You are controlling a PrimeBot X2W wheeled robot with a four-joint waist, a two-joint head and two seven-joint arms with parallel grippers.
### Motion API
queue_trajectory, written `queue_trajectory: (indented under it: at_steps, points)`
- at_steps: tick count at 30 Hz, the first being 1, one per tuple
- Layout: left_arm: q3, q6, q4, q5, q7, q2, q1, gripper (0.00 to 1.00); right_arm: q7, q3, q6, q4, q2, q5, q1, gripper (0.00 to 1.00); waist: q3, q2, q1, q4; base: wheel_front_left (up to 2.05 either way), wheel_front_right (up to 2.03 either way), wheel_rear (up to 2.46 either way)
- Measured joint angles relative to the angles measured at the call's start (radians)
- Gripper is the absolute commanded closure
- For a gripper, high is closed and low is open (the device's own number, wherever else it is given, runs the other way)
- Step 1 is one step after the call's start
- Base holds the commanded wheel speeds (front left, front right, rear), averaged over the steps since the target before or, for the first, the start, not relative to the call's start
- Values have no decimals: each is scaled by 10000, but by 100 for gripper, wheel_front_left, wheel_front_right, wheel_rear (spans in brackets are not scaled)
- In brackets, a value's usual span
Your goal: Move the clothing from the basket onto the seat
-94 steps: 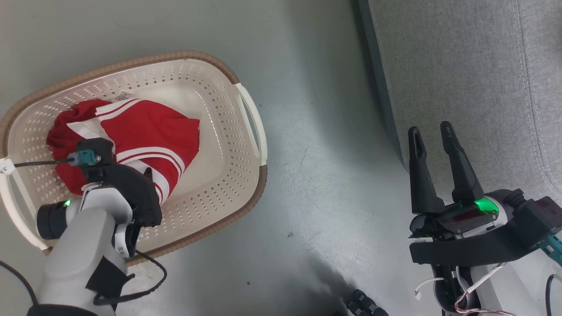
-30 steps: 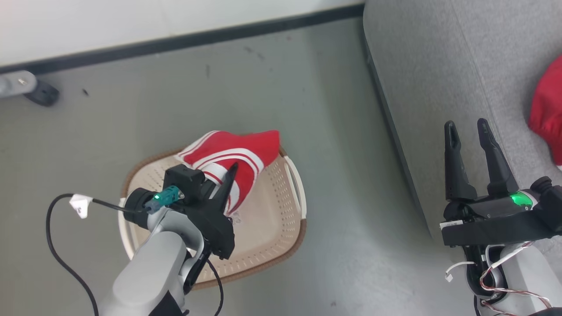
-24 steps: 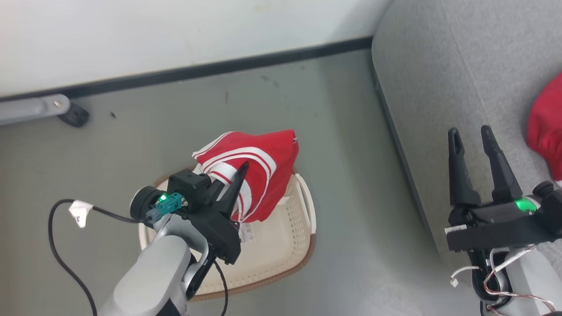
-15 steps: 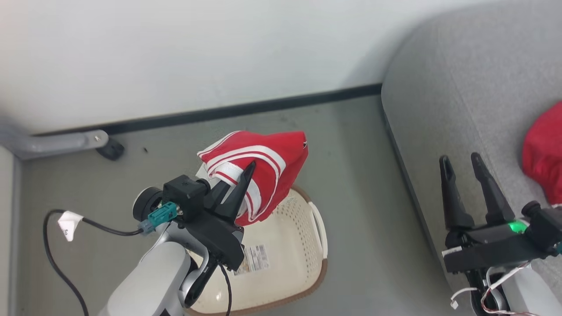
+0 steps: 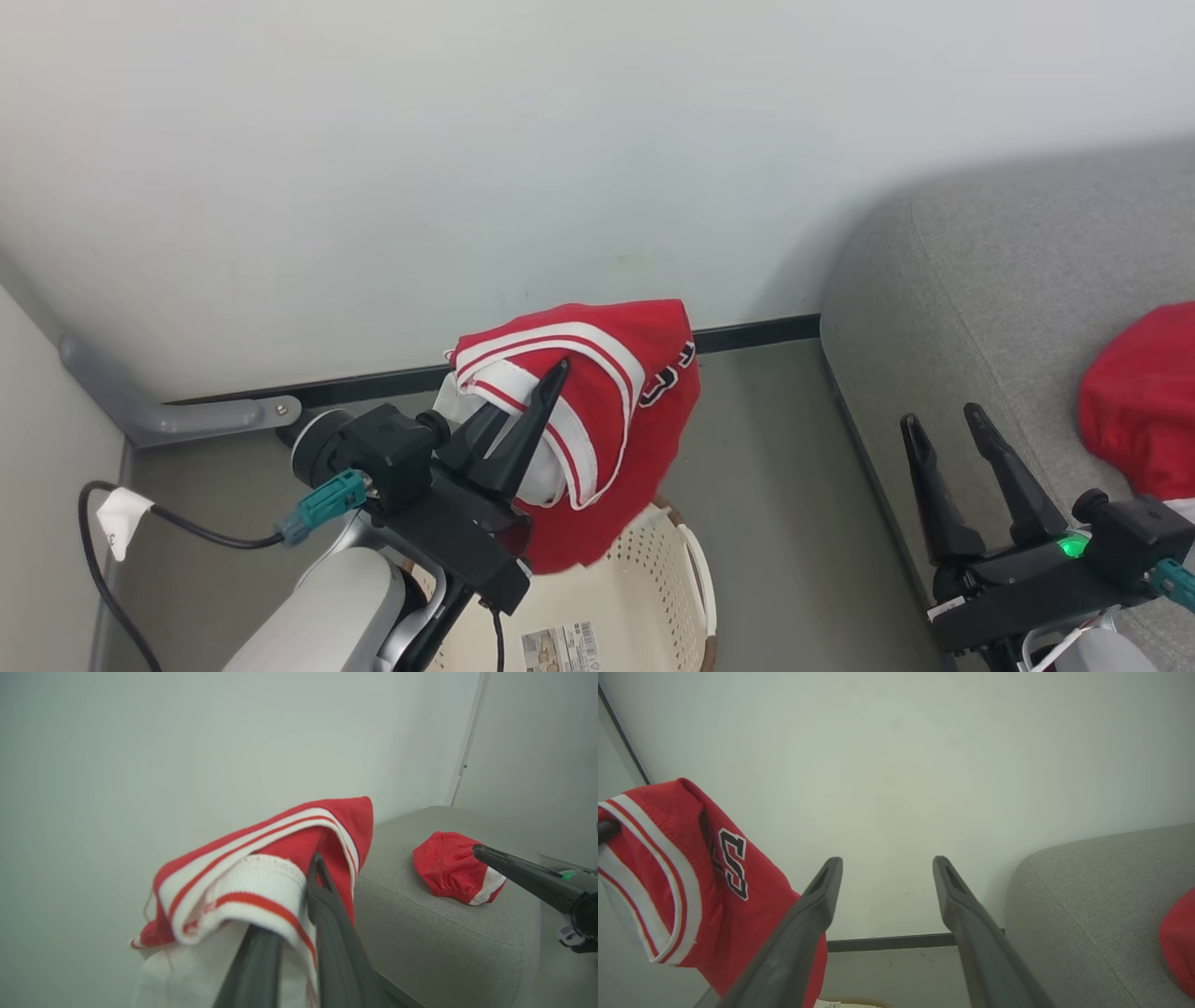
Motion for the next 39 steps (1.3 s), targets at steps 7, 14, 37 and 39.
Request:
queue_trajectory:
  at_steps: [7,14,37,39]
  points:
    - [-140,98,-809,-31,403,63,148,100,217,953,4,134,-449,42,-92,0,-413,1,0,172,0,0,0]
    - [-512,127,-1517,-29,882,69,288,100,485,1906,4,326,-974,96,-1011,0,-520,1,2,447,0,0,0]
    - [-1285,107,-2188,-44,1900,-132,269,100,765,7055,6,362,-2596,1613,-3521,0,-527,3,2,1721,0,0,0]
    - [-1298,96,-2249,-44,1939,-88,269,100,767,7540,6,399,-2608,1753,-3856,0,-525,2,2,1775,0,0,0]
